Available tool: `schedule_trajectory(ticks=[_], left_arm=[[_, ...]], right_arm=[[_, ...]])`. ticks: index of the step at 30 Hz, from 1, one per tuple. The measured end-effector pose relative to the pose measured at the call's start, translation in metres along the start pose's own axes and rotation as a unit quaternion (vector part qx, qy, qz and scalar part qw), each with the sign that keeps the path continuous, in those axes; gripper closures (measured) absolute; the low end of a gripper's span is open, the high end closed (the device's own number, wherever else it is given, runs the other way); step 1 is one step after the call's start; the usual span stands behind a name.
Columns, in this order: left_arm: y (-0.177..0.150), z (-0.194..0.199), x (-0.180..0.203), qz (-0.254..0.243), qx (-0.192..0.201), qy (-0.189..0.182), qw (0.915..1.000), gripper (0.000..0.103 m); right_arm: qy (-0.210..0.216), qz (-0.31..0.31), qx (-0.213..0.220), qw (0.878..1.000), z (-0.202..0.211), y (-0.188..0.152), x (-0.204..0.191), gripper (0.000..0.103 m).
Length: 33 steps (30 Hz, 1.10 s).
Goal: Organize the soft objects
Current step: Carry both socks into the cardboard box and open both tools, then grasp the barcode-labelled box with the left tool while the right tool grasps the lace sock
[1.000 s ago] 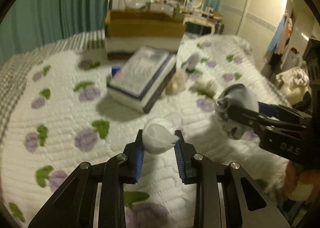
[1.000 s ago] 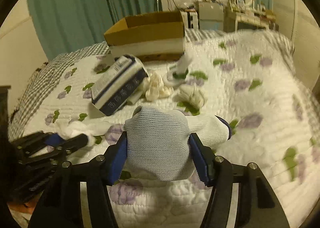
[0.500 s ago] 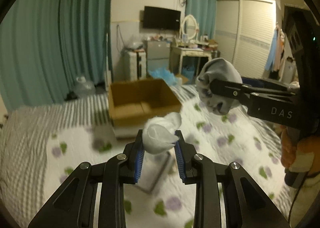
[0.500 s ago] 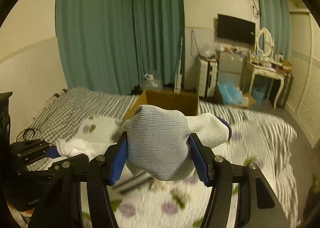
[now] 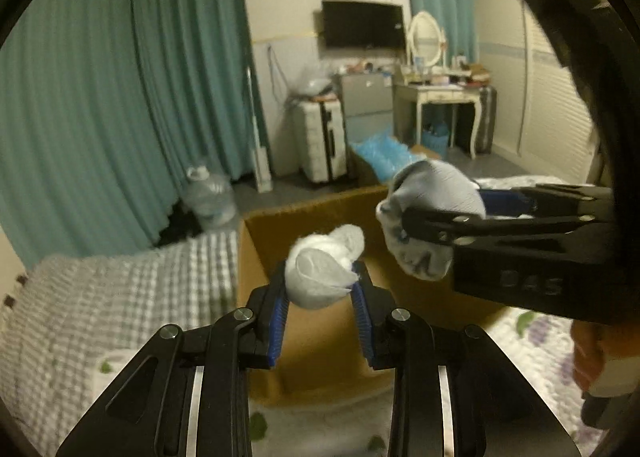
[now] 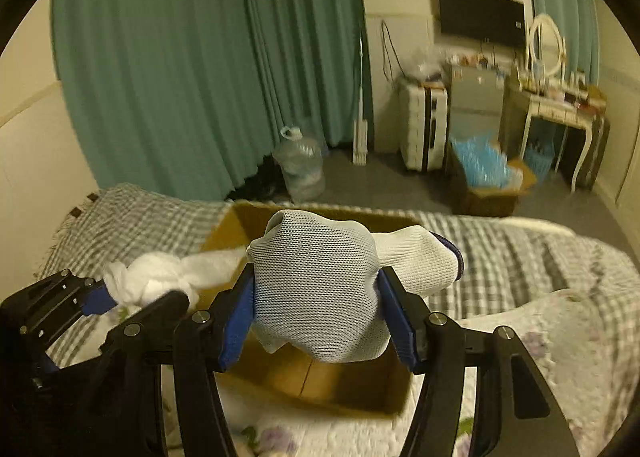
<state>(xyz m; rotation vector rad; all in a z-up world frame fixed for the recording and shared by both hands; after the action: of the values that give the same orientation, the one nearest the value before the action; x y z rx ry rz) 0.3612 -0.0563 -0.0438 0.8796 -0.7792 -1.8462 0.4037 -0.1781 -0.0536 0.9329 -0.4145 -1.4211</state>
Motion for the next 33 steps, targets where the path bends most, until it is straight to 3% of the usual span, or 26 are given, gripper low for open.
schedule_trajectory(ticks=[2,4,6,8,13,17,20,22,24,28,33], left_arm=[[-0.013,-0.024,-0.003,0.007,-0.012,-0.005,0.9999,0.068],[-0.024,-0.040,-0.006,0.011,-0.026,0.009,0.9996,0.029],[-0.034,-0.047,-0.012,0.023,-0.029,0.015,0.9992,0.020],[-0.038,-0.042,-0.016,0.035,-0.017,0.010,0.9992,0.019],[-0.032,0.003,-0.016,0.034,-0.001,-0.002,0.9994,0.019],[-0.015,0.058,-0.012,0.031,0.020,-0.004,0.9993,0.019],[-0.003,0.117,-0.014,0.029,0.045,-0.002,0.9986,0.019],[0.001,0.153,-0.017,0.033,0.062,0.003,0.9975,0.008],[0.001,0.190,-0.022,0.039,0.077,0.008,0.9963,0.008],[-0.017,0.243,-0.029,0.041,0.097,0.018,0.9943,0.008],[-0.055,0.270,-0.031,0.045,0.092,0.019,0.9945,0.008]], right_arm=[[0.009,-0.005,-0.008,1.000,-0.018,-0.003,0.007,0.042],[0.009,-0.014,-0.007,1.000,-0.028,-0.006,0.016,0.041],[0.015,-0.027,-0.005,0.999,-0.032,-0.009,0.024,0.026],[0.014,-0.032,0.000,0.999,-0.029,-0.011,0.029,0.012],[-0.026,-0.025,0.008,0.999,0.009,-0.013,0.037,0.011],[-0.037,-0.017,0.030,0.999,0.079,-0.005,0.034,0.011],[-0.061,0.007,0.069,0.996,0.154,0.007,0.022,0.006],[-0.068,0.019,0.091,0.993,0.197,0.011,0.014,0.002],[-0.068,0.031,0.112,0.991,0.243,0.011,0.000,0.001],[-0.068,0.052,0.145,0.986,0.313,-0.013,-0.018,0.001],[-0.056,0.072,0.124,0.988,0.323,-0.069,-0.029,0.001]])
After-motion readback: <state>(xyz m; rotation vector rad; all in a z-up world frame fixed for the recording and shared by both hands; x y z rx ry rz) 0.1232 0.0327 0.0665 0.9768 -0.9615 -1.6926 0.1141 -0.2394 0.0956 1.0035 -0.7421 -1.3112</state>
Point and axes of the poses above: each gripper's, at about its wrist camera, not at the fingertips, and z roughly against the way its jaws point, x to its right, y to its top, the point moved 7 cm from there along -z, roughly the way its jaws point, and after that the axes turned 10 degrees about -z, right-handed, at the moved point
